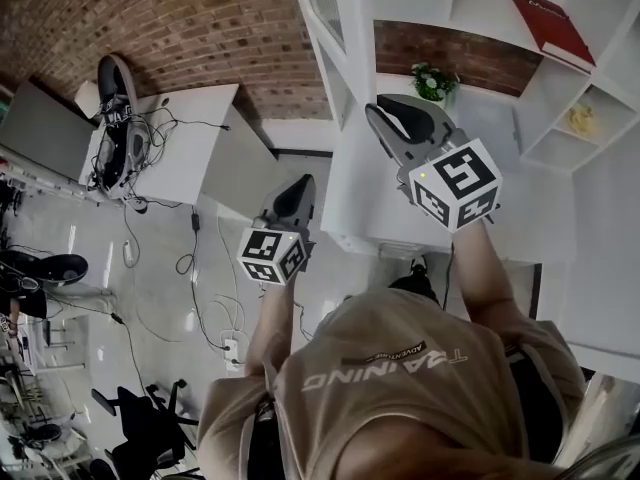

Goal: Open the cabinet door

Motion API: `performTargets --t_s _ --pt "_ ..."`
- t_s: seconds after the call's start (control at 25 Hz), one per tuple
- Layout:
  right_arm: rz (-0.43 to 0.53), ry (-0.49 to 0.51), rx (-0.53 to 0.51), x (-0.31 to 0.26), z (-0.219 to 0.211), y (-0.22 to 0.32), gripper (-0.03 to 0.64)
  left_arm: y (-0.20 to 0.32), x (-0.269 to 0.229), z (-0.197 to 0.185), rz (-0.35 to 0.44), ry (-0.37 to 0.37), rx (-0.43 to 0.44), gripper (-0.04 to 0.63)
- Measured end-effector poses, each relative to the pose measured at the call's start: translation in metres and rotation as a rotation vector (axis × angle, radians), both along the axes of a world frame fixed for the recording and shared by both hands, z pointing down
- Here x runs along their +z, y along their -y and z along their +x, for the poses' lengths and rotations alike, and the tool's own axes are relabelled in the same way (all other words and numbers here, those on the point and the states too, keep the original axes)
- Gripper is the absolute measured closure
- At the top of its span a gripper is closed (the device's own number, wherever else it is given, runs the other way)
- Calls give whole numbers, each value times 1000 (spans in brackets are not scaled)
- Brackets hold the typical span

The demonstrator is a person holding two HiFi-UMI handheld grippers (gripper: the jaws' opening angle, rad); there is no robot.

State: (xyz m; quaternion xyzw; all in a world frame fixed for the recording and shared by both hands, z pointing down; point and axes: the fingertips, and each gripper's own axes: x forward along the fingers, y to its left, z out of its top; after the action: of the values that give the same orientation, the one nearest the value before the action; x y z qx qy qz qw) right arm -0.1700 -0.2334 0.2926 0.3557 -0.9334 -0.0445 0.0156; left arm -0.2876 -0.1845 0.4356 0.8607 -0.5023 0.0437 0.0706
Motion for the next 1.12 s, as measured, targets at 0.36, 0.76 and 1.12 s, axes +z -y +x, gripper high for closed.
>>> performTargets --t_s 0.36,0.76,1.12 --pt "41 -29 101 0 -73 -17 555 -40 7 -83 -5 -17 -82 588" --pt "74 -83 43 -3 -153 -14 554 -63 7 -134 4 -53 -149 588" --pt "81 -89 74 -5 -172 -16 554 -76 12 -186 0 -95 -225 588"
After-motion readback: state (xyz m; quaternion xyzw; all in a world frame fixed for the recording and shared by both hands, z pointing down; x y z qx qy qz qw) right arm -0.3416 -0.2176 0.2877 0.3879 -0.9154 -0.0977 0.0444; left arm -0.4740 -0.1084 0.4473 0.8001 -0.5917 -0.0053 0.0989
